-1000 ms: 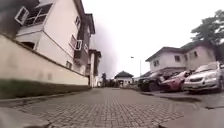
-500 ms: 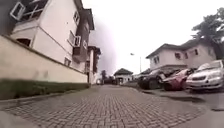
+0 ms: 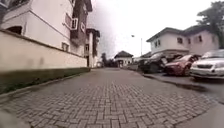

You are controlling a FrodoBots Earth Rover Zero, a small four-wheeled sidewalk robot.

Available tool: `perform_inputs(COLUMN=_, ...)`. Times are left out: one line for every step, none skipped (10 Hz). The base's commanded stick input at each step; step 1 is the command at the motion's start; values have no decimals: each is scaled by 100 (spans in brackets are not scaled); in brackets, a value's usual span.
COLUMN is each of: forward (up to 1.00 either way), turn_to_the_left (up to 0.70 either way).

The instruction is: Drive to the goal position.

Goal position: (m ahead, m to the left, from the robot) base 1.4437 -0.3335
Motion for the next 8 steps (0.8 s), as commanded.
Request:
perform_inputs(forward=50, turn_to_the_left=0)
perform_inputs(forward=50, turn_to_the_left=0)
perform_inputs(forward=50, turn_to_the_left=0)
perform_inputs(forward=50, turn_to_the_left=0)
perform_inputs(forward=50, turn_to_the_left=0)
perform_inputs(forward=50, turn_to_the_left=0)
perform_inputs(forward=50, turn_to_the_left=0)
perform_inputs(forward=50, turn_to_the_left=0)
